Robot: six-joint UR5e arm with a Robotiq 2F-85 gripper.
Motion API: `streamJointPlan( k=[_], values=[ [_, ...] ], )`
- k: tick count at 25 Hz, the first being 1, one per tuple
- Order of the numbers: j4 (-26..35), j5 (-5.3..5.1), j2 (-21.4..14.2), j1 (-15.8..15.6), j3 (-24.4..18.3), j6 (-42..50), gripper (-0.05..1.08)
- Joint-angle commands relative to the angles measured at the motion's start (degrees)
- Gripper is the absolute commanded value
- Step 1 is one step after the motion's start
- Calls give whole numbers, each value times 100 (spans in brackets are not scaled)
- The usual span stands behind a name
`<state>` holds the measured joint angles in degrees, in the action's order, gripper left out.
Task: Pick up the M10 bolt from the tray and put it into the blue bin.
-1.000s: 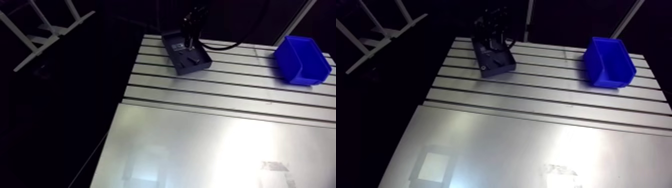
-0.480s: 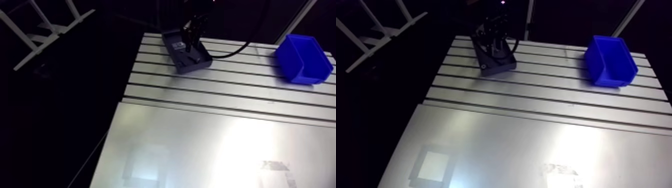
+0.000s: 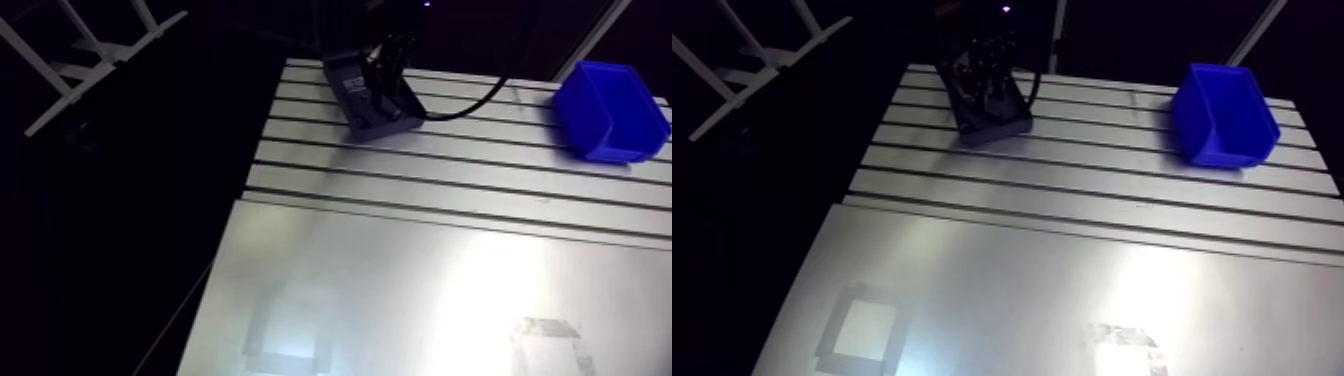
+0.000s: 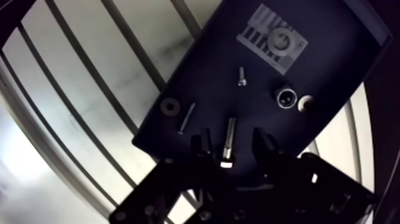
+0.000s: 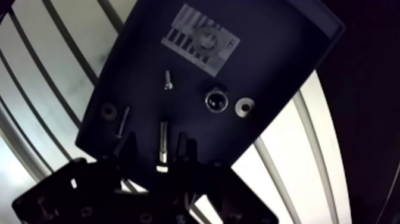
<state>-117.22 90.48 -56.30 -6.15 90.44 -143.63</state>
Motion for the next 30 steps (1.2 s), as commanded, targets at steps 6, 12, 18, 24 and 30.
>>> streamJointPlan(
  k=[6, 12, 18, 24, 30],
  values=[
    [-34, 0, 107, 26, 5, 110, 51],
    [-263, 53, 107, 17, 49, 110, 57],
    [-254, 80, 133, 17, 57, 110, 57],
    [-254, 141, 142, 8, 66, 110, 58],
    [-254, 150, 142, 17, 92, 110, 66]
  ],
)
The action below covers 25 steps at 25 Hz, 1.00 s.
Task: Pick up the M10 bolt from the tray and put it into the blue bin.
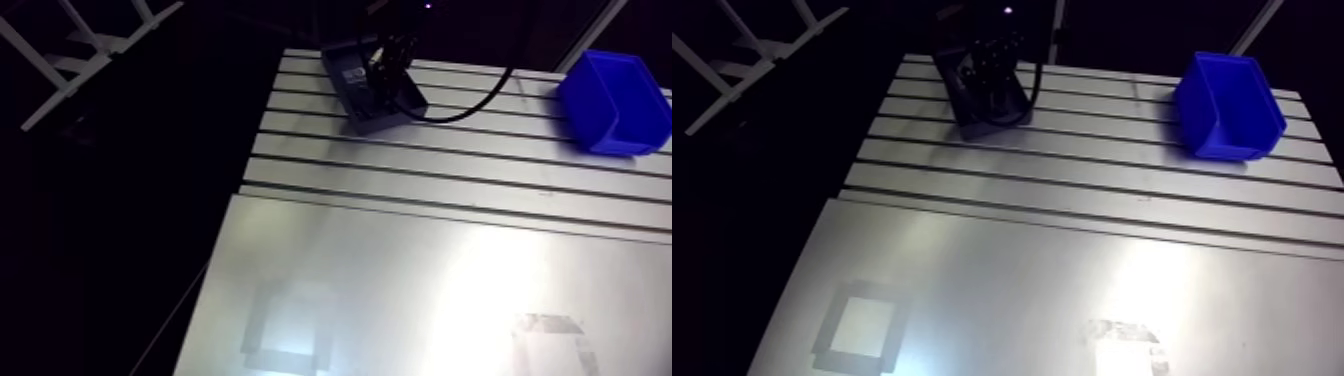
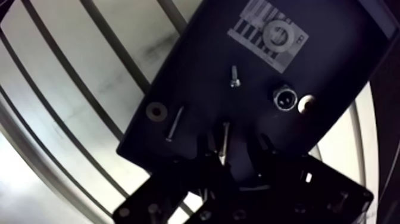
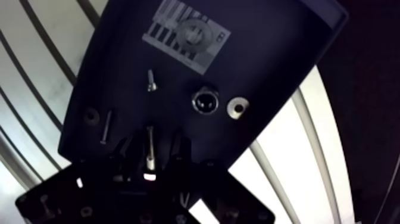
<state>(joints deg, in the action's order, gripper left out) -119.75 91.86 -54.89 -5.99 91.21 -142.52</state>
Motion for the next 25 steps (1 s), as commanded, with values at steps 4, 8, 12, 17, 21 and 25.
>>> streamJointPlan(
  k=[4, 8, 12, 17, 21, 25],
  values=[
    [0, 3, -7, -7, 15, 0, 70],
    [0, 3, -7, -16, 15, 0, 75],
    [0, 3, -7, -16, 15, 0, 80],
    [0, 11, -16, -16, 6, 0, 87],
    [8, 3, -60, -16, -20, -9, 92],
    [44, -6, -104, -16, -20, -9, 97]
  ],
)
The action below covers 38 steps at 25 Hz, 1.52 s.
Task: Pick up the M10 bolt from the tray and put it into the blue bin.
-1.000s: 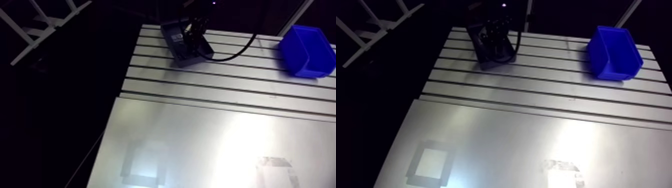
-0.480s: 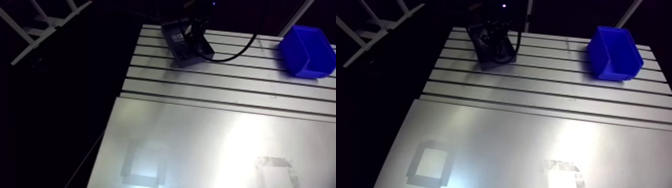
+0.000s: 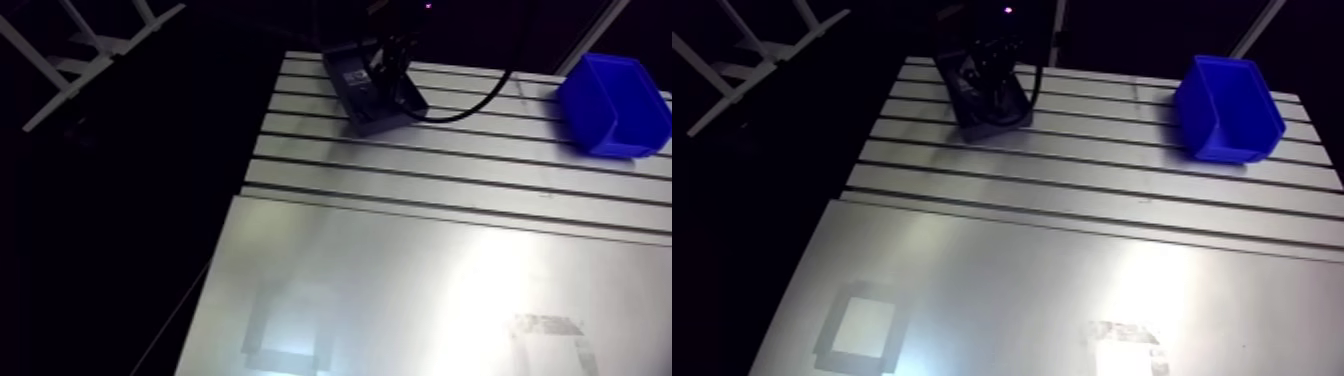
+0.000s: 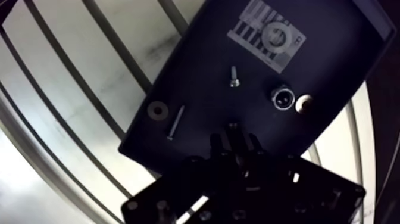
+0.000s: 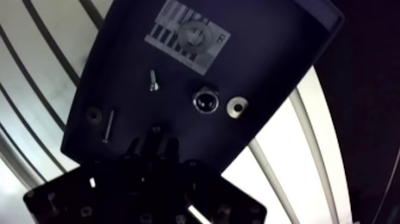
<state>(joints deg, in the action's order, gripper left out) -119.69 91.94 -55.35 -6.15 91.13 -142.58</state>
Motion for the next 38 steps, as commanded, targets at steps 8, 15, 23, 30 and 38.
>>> streamJointPlan(
  k=[8, 15, 23, 30, 38],
  values=[
    [328, -40, -348, 26, -65, -4, 104],
    [776, -49, -902, 61, -109, -100, 104],
    [1268, -49, -1421, 378, -267, -909, 107],
    [1497, -58, -1825, 932, -284, -2237, 107],
    [1629, -93, -1931, 1863, -364, -3687, 107]
  ],
)
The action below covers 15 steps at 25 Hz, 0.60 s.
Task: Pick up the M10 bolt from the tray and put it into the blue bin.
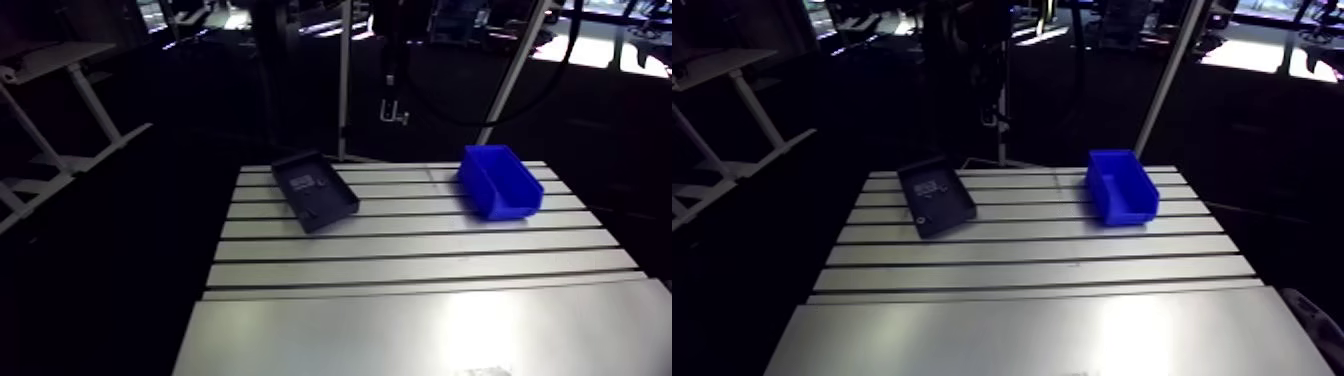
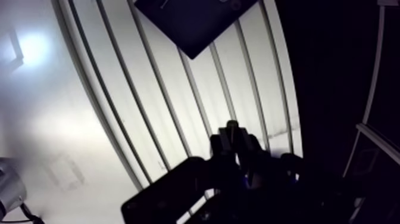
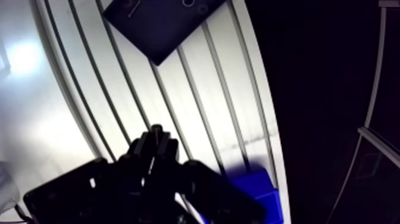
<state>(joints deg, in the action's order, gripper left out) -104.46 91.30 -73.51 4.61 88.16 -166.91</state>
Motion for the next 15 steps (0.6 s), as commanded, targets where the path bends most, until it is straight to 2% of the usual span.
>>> streamJointPlan(
  k=[1, 6, 11, 15],
  values=[
    [105, -38, -115, 901, -67, -1421, 107],
    [158, -56, -27, 1411, -146, -2256, 107],
    [141, -65, 87, 1789, -181, -2819, 107],
    [114, -65, 272, 1974, -278, -3012, 107]
  ],
)
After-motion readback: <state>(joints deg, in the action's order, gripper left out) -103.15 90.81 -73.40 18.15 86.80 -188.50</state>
